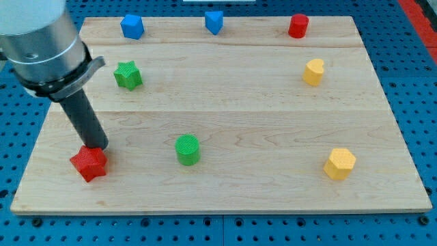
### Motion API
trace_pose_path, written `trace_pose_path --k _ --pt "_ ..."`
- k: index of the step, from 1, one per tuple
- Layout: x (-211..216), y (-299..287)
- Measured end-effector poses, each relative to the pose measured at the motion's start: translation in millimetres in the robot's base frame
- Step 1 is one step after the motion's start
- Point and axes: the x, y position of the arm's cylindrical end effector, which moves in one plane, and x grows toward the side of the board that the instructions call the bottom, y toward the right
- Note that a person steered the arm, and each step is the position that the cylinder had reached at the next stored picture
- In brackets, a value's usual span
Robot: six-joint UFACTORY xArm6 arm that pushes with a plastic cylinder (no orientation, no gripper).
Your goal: Slide the green circle up a bit
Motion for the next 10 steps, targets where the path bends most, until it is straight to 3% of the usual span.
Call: trace_pose_path --k 1,4,5,7,10 --pt "-2 -7" --pt "39 112" --pt "51 115" --pt "45 160" --pt "11 151"
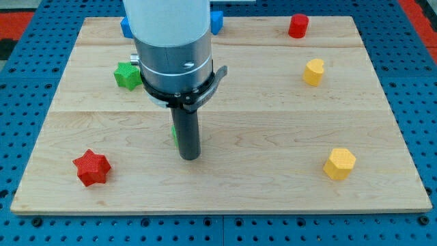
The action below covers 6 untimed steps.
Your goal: Slide the green circle up a bit
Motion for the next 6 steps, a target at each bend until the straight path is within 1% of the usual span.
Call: trace_pose_path --k 1,6 --pt "-11 0" --pt "-28 -7"
